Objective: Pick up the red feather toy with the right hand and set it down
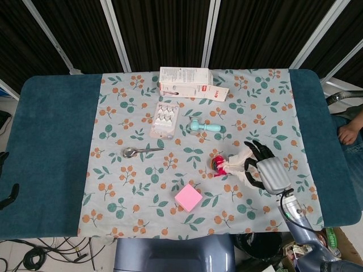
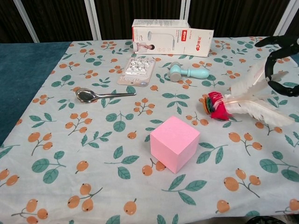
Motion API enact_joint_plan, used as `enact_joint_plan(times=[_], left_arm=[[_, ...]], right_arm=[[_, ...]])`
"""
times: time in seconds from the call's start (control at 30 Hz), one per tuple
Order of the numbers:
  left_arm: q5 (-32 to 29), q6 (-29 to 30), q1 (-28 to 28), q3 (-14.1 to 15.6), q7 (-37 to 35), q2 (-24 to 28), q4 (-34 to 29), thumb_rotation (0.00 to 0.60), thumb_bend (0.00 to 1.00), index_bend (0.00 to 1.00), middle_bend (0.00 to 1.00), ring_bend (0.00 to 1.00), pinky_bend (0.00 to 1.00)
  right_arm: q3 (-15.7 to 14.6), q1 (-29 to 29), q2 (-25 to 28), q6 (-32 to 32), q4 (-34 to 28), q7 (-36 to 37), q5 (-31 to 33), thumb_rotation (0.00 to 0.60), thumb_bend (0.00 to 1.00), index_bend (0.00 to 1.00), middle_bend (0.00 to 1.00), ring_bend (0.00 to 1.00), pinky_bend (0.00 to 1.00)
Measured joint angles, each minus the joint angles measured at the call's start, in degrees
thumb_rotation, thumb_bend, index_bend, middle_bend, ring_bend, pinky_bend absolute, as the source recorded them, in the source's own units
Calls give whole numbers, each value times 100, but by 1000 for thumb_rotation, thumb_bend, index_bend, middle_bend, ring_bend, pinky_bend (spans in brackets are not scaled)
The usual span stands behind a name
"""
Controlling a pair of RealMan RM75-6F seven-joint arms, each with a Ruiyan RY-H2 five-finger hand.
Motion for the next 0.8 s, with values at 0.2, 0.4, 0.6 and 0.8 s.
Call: enact_joint_plan(times=[0.2, 0.4, 0.6, 0.8], left_arm=[[6, 5, 3, 2, -3, 4, -4, 600, 388, 63, 79, 0, 0], [-15, -7, 3, -1, -9, 10, -3, 600, 388, 63, 79, 0, 0], [-53, -39, 1, 0, 23, 16, -32, 600, 388, 63, 79, 0, 0], [-70, -43, 1, -7, 11, 22, -37, 600, 388, 63, 79, 0, 0]], right_arm=[[193, 299, 154, -316, -447, -532, 75, 600, 410, 628, 75, 55, 137], [382, 645, 189, -706, -834, -1257, 257, 600, 410, 628, 75, 54, 136], [507, 961, 160, -1097, -1216, -2031, 568, 600, 391, 505, 75, 51, 136], [556, 1253, 2, -1353, -1493, -2704, 830, 600, 355, 67, 51, 39, 136]])
